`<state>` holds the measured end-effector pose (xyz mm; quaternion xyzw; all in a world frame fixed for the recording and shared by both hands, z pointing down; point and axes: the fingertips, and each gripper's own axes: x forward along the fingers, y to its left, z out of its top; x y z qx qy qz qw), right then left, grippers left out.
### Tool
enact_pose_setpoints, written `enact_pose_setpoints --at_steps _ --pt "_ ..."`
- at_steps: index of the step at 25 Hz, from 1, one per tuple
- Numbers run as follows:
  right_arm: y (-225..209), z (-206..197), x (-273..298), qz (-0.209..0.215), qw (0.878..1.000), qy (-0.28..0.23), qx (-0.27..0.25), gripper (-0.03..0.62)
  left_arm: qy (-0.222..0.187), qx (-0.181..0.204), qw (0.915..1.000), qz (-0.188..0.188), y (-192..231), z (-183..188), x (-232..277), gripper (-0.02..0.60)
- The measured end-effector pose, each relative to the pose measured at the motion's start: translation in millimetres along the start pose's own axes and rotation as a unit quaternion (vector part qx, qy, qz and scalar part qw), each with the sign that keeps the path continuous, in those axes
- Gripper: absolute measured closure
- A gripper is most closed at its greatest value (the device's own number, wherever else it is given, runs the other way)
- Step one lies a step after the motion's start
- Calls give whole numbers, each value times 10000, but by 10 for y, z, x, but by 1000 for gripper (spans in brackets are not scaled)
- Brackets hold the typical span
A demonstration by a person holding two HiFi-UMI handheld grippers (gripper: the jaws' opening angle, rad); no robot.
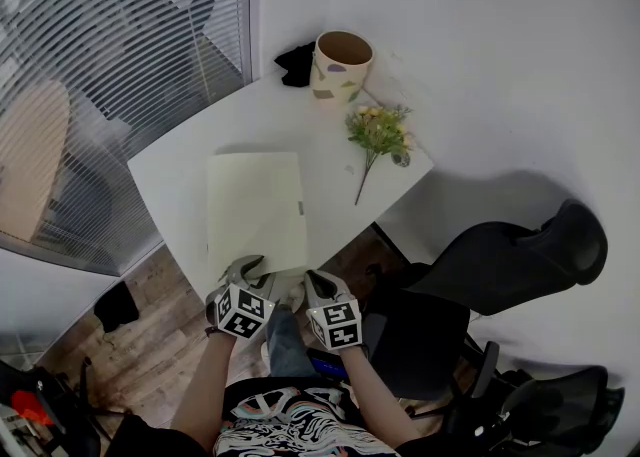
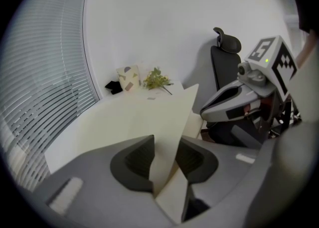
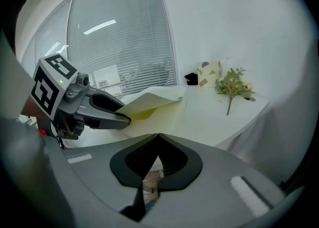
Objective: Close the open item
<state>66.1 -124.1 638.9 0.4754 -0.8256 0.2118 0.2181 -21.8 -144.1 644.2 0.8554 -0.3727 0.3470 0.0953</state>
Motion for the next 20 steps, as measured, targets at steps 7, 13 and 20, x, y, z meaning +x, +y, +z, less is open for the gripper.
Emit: enact_pose_setpoints --at_steps 7,13,20 --pt "-9 -9 7 20 10000 -24 46 593 10 14 10000 14 2 -6 11 411" --pt "-6 -9 9 26 10000 -23 -6 594 12 15 10000 14 1 -5 15 411" --pt "-18 -10 6 37 10000 -33 -16 594 11 37 10000 26 0 0 22 411"
